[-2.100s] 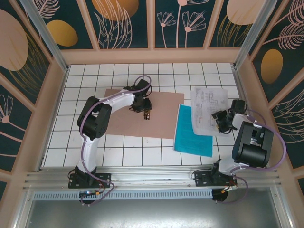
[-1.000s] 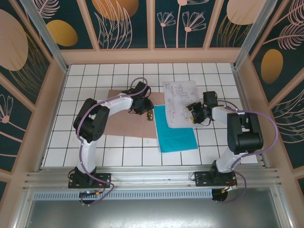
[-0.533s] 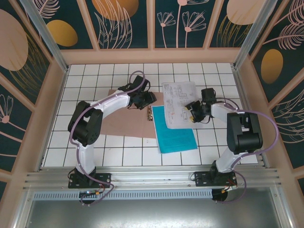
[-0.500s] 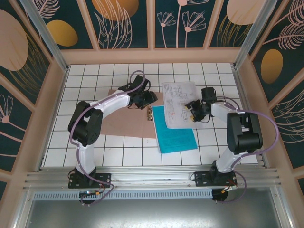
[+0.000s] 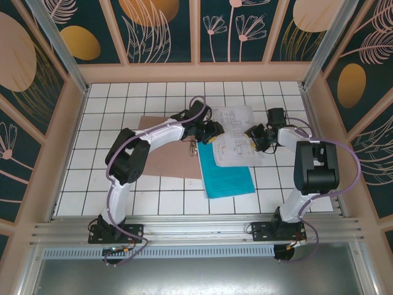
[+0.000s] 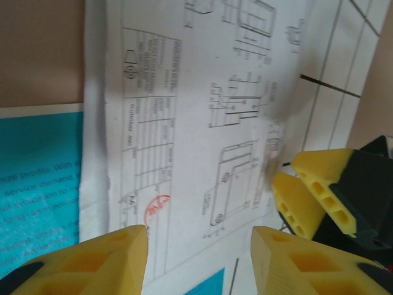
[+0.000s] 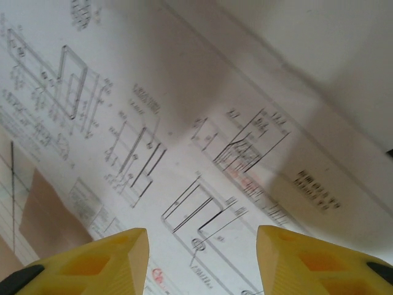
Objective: Put the files into the folder
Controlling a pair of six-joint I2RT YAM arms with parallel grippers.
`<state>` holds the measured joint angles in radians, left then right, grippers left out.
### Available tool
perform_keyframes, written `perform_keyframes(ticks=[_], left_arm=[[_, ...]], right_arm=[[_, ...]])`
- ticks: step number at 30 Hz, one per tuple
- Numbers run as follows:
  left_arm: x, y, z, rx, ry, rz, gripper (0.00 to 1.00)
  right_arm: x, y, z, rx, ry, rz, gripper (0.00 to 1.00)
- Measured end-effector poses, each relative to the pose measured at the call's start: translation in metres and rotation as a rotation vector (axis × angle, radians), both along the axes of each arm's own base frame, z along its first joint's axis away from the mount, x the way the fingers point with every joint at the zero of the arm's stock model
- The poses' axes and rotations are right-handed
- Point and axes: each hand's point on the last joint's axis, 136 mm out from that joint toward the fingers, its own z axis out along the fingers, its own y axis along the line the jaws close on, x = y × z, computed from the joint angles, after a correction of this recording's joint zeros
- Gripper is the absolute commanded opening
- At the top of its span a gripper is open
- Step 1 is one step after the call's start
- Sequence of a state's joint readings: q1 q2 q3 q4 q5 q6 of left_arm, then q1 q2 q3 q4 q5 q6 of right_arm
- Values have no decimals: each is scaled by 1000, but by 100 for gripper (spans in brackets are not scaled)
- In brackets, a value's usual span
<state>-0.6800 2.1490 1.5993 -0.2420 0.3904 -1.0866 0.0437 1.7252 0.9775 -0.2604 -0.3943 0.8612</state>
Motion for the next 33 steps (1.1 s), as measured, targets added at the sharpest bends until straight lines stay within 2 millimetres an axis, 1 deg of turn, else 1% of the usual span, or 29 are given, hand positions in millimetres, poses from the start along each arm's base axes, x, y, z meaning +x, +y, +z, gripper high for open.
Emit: perform_keyframes(ticks=[4,7,14,17,27,33], left_arm=[[-1,1,-13,13,20,-1,49],[-1,1,-13,13,21,-2,49],[-1,-2,-12,0,17,-8,49],[-1,-2,-15,2,23,-11,49],[-5,0,-41,26,59,-13,49],[-6,1,-44,30,63,-14,47]], right_arm=[[-1,-8,-13,-9,29,-5,51],[-2,-9,-18,-9,42,-8,51],[-2,-9,-18,-9,43,-8,51],[-2,-9,-18,-8,43,-9,51],[-2,-9,-18,-5,41,-8,51],[-2,-6,-17,10,37,-2,51]])
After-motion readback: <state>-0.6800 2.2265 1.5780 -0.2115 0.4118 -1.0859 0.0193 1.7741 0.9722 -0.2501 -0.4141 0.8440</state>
